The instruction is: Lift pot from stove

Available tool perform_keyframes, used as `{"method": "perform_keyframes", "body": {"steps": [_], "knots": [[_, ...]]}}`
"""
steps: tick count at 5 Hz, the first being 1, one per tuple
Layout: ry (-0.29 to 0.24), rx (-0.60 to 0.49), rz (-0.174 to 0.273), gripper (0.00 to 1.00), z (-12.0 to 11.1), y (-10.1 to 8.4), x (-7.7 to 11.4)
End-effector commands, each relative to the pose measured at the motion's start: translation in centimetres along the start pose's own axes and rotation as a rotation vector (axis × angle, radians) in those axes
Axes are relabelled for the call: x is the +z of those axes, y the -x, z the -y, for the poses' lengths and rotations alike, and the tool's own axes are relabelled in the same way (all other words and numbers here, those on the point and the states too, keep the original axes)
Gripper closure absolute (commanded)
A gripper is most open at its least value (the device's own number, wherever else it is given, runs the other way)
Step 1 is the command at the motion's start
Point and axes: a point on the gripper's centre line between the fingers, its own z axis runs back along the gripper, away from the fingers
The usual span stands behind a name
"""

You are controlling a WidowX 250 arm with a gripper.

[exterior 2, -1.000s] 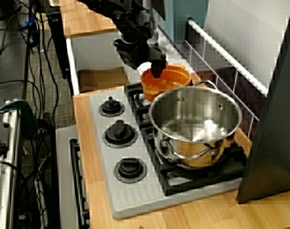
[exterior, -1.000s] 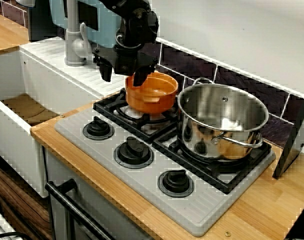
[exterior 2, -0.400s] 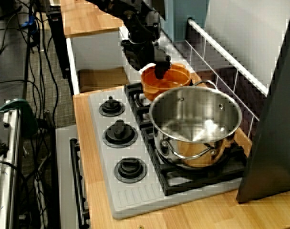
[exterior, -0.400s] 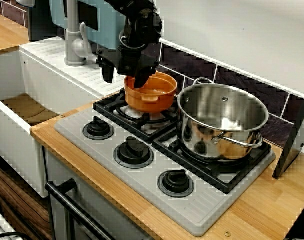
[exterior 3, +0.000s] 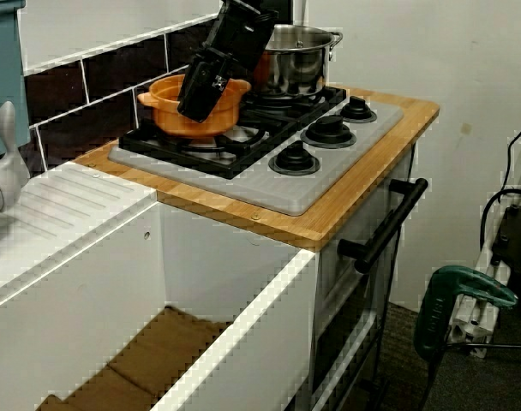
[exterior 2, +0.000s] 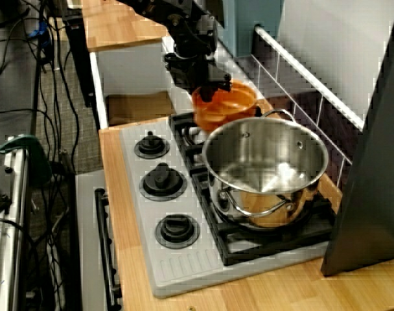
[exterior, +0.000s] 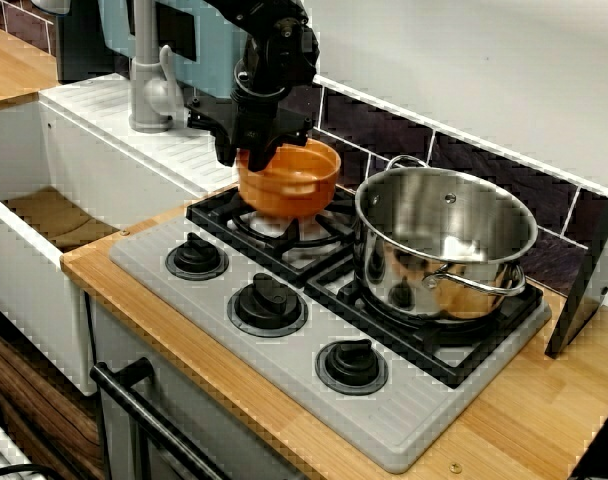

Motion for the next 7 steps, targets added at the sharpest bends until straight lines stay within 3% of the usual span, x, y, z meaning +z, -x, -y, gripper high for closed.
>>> {"method": "perform_keyframes", "body": {"steps": [1,7], "knots": [[-0.026,0.013,-0.029,1.0,1.2,0.9,1.3],[-0.193,0.046,-0.051,1.0,2.5,3.1,9.2]]}}
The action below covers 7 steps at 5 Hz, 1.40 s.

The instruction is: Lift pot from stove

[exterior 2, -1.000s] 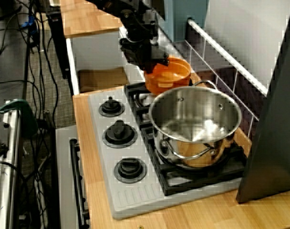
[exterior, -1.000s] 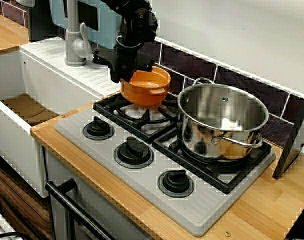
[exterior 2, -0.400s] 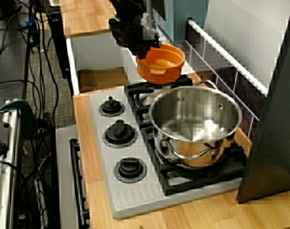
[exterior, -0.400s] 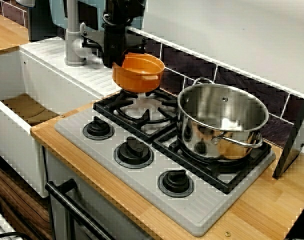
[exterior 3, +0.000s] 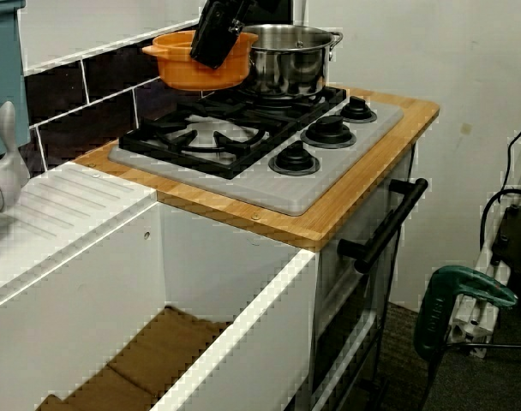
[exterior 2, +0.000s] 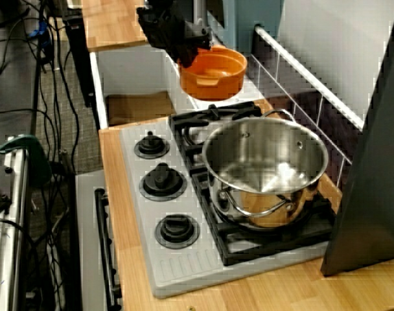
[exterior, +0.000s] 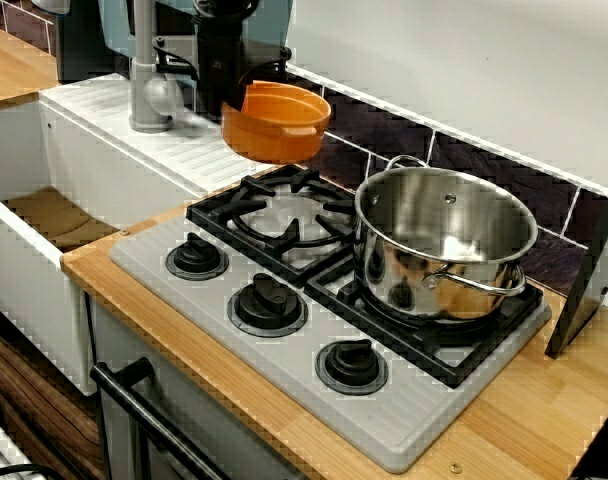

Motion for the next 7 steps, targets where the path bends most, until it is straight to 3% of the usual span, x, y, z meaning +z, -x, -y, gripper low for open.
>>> {"method": "perform_keyframes", "body": {"steps": [1,5,7], "knots": [[-0.107,0.034,-0.083,1.0,-0.2,1.9,5.6],[-0.167,0.063,-0.099,1.0,-0.5,3.2,9.6],[-0.176,0.071,-0.1,1.0,-0.6,3.6,10.2]]}}
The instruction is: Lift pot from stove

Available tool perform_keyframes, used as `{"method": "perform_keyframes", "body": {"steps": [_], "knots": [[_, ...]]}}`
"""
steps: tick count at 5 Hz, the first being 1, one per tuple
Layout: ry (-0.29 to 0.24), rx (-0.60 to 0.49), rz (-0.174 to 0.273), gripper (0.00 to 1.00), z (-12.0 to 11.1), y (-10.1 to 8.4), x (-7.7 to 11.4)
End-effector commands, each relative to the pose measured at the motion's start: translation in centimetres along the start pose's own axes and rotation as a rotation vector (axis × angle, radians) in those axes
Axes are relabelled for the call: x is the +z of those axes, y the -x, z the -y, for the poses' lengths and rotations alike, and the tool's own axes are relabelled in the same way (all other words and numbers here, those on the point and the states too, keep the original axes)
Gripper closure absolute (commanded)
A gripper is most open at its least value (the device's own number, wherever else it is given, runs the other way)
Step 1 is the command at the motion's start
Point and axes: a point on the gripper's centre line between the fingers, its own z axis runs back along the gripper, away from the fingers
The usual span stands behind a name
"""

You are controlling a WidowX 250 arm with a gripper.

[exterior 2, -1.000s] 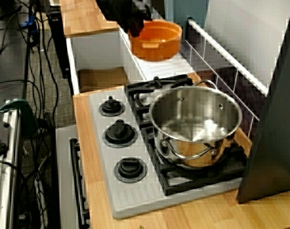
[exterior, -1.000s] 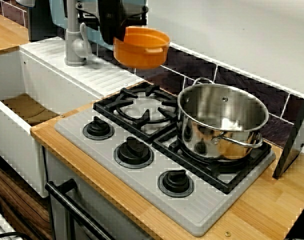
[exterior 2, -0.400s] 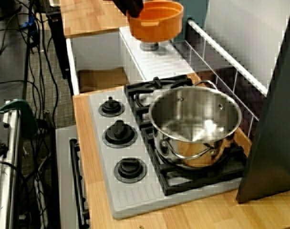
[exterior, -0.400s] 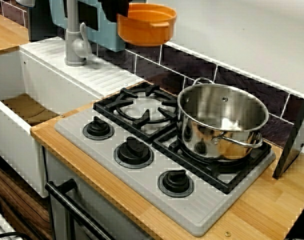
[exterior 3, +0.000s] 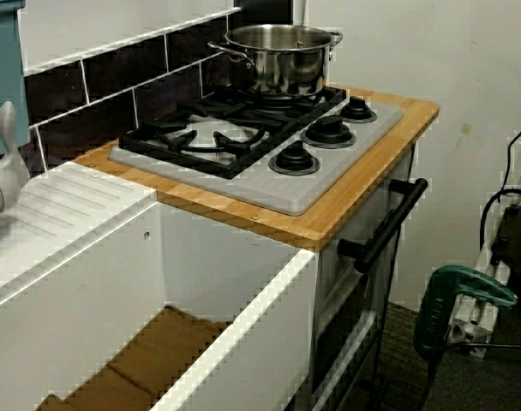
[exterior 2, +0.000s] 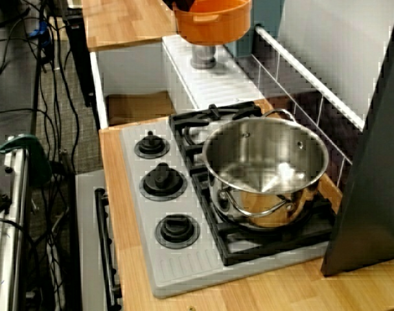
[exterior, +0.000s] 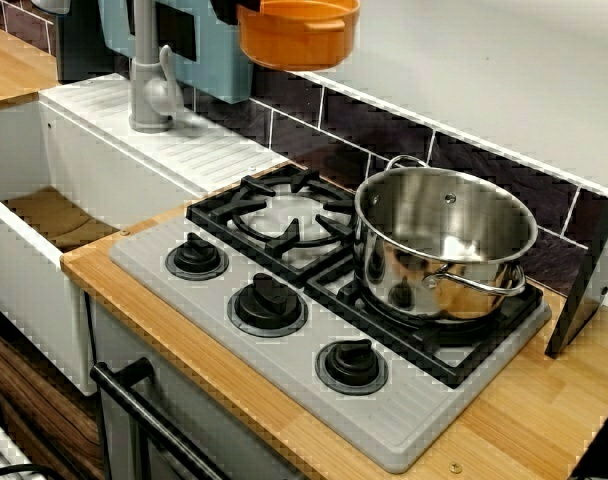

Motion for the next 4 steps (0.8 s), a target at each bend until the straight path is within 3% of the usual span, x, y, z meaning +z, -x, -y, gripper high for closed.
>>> {"method": "perform_keyframes", "body": {"steps": [1,4], "knots": [[-0.056,0.027,-0.062,1.0,0.05,1.43,2.75],[-0.058,0.029,-0.064,1.0,0.1,1.67,3.23]]}}
